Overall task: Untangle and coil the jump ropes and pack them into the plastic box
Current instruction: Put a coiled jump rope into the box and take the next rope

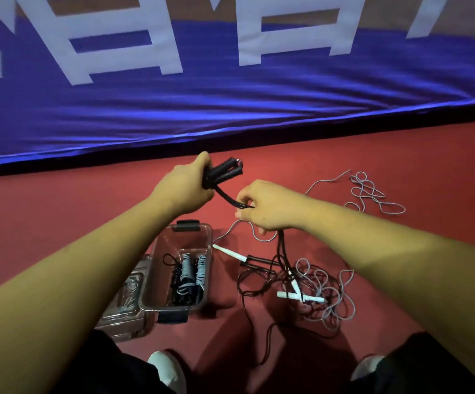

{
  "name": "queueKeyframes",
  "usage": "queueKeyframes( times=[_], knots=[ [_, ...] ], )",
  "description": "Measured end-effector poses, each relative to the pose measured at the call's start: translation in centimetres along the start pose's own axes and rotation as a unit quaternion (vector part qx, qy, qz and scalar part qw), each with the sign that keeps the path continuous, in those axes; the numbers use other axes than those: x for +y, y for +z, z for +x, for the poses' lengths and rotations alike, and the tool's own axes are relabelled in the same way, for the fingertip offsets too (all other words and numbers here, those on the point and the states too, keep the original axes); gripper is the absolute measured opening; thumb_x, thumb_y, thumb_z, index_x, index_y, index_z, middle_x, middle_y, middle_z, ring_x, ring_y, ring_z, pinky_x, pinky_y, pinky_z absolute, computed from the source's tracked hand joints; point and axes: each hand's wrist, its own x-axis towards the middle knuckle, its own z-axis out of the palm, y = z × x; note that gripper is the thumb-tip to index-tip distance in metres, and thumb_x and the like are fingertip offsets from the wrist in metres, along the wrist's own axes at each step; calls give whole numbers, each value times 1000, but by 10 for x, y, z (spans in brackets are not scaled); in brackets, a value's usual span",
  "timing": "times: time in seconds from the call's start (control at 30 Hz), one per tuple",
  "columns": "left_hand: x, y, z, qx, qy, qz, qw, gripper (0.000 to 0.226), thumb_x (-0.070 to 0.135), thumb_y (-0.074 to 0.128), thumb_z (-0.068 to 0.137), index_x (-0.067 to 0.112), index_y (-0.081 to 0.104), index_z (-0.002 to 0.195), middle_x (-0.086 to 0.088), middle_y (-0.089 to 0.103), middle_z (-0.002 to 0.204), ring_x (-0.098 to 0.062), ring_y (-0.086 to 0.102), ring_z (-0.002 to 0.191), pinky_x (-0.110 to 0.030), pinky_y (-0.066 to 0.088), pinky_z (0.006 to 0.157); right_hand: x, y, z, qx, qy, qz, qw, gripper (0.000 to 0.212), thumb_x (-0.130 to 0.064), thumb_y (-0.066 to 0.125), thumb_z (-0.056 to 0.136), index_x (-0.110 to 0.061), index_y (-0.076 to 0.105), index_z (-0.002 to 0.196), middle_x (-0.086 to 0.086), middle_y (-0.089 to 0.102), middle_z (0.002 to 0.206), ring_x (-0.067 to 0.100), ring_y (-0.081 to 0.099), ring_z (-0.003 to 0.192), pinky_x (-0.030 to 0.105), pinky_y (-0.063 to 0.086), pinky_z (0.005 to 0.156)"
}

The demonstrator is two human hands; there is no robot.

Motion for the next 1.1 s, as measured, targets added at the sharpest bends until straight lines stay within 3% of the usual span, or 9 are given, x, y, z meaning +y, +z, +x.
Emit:
queueKeyframes(
  times=[0.23, 0.33, 0.47, 0.57, 0.63, 0.77, 0.83, 0.9, 1.1],
  knots=[
    [23, 10, -17, -198, 81, 104, 971, 50, 33, 77, 75, 25, 54, 118, -2, 68, 102, -28, 63, 95, -27, 41, 72, -6, -21, 0, 143, -113, -153, 971, 13, -29, 65, 84, -19, 73, 87, 2, 71, 87, 25, 63, 86, 37, 52, 73],
    [39, 7, -27, -227, 101, 13, 968, 48, 59, 78, 71, 26, 55, 99, 2, 67, 84, -22, 62, 79, -27, 42, 66, 6, -34, 4, 162, -116, -92, 976, 10, -29, 75, 77, -21, 74, 82, -5, 72, 79, 13, 65, 78, 33, 52, 75],
    [44, -2, -33, -190, 125, -143, 963, 33, 49, 73, 81, 24, 60, 98, -6, 69, 76, -22, 64, 61, -26, 49, 55, 21, -55, 2, 190, -97, 36, 976, 12, -29, 84, 69, -22, 76, 76, -6, 72, 72, 5, 65, 71, 25, 50, 73],
    [46, -13, -37, -180, 146, -205, 951, 22, 33, 74, 85, 21, 58, 95, 4, 59, 68, -12, 56, 53, -25, 45, 53, 33, -55, 2, 158, -84, 128, 976, 5, -22, 79, 77, -20, 77, 81, -1, 73, 75, 1, 59, 66, 17, 44, 67],
    [47, -16, -40, -178, 155, -229, 944, 21, 27, 75, 86, 25, 55, 89, 8, 56, 66, -11, 55, 52, -26, 44, 51, 38, -46, 2, 120, -70, 172, 975, 4, -19, 74, 83, -21, 77, 82, 16, 72, 80, 14, 56, 68, 27, 43, 66],
    [46, -17, -42, -146, 116, -282, 941, 34, 21, 73, 87, 18, 44, 104, 2, 60, 64, -13, 52, 45, -21, 41, 44, 41, -30, 1, 58, -51, 224, 972, 32, 10, 53, 86, -14, 71, 76, 16, 62, 62, 21, 53, 54, 27, 42, 53],
    [45, -22, -43, -155, 104, -345, 920, 42, 16, 70, 90, 19, 39, 119, -11, 59, 67, -17, 49, 46, -23, 40, 42, 41, -24, 2, 37, -47, 233, 971, 19, 3, 53, 92, -2, 68, 81, 13, 62, 61, 23, 55, 52, 29, 43, 53],
    [44, -26, -40, -162, 110, -390, 900, 43, 11, 67, 92, 17, 43, 127, -17, 58, 71, -20, 50, 52, -24, 40, 44, 42, -21, 3, 23, -38, 254, 966, 21, -12, 57, 96, -8, 70, 80, 13, 62, 63, 20, 56, 53, 24, 44, 53],
    [39, -32, -25, -102, 23, -443, 890, 16, 6, 61, 90, 16, 49, 94, -14, 52, 58, -24, 46, 44, -21, 31, 40, 38, -14, 2, -60, 24, 263, 963, 42, -40, 46, 99, -6, 70, 94, 6, 56, 59, 18, 55, 51, 24, 43, 51]
  ],
)
